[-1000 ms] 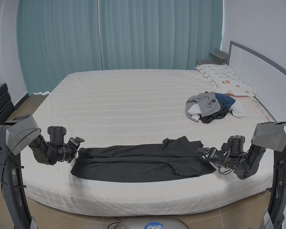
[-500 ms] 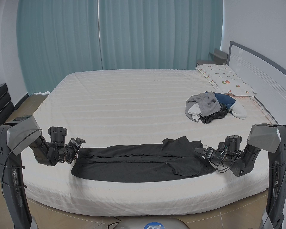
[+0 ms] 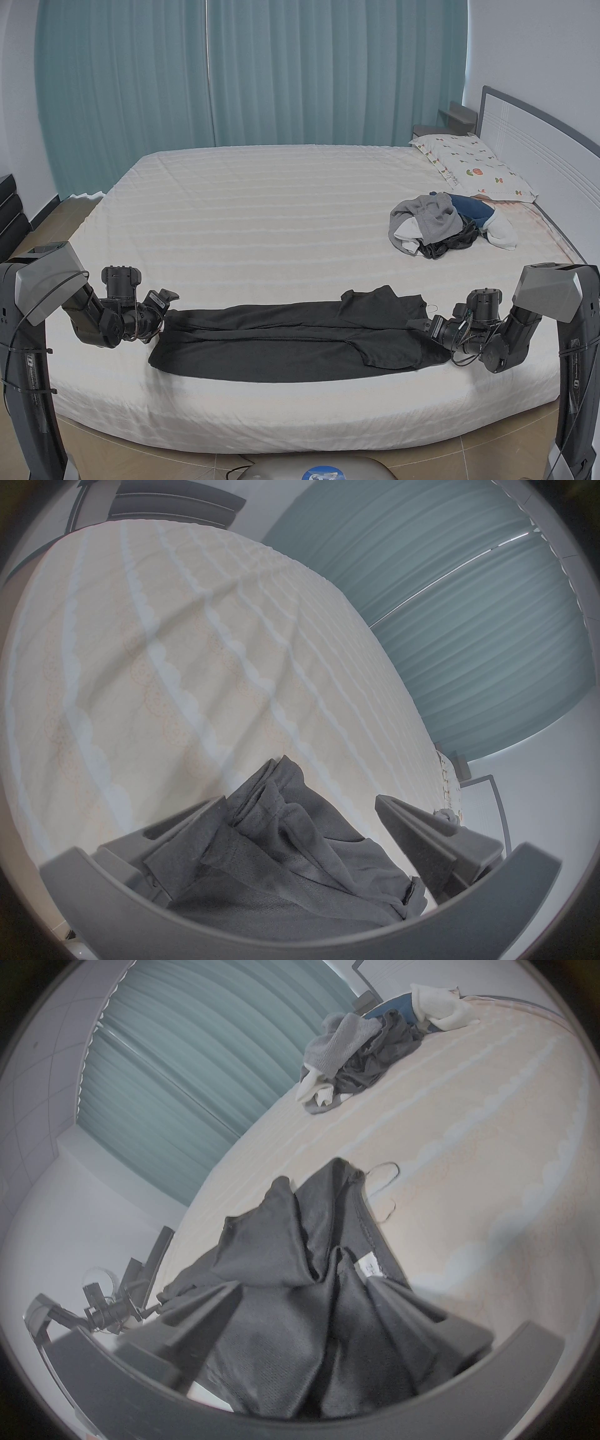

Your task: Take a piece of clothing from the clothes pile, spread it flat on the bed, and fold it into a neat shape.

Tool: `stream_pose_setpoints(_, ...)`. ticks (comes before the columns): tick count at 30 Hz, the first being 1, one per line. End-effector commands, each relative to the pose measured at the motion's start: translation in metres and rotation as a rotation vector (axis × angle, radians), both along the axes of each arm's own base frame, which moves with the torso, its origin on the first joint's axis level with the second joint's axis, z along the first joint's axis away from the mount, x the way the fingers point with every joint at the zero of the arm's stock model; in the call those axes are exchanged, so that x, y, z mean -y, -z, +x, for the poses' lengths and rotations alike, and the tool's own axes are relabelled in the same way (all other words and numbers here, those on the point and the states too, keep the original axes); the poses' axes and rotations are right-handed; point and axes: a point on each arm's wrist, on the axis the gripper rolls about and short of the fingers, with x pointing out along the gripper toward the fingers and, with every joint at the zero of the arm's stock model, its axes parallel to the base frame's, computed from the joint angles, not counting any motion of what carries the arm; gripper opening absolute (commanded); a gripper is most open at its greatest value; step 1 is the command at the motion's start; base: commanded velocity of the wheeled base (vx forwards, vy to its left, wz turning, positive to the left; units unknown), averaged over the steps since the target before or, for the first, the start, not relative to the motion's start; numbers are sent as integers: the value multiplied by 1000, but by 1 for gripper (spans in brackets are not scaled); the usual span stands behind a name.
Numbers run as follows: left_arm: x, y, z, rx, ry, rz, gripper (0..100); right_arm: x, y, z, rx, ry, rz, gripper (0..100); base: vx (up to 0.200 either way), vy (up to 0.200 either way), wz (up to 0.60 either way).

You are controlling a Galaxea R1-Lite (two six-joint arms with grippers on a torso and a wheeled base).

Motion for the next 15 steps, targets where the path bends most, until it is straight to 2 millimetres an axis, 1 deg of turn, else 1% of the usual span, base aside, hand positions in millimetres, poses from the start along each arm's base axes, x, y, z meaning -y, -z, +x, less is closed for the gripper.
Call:
stream_pose_setpoints(1,0,1,0,-3,-1,0,100,0,5,-5,-27,-22,-34,0,0,0,0)
stream_pose_setpoints(6,0,1,0,-3,-1,0,100,4,4,-4,-23,-12,-38,0,0,0,0)
stream_pose_setpoints(15,0,1,0,-3,-1,2,100,14,-4,9,32,39,-36,0,0,0,0)
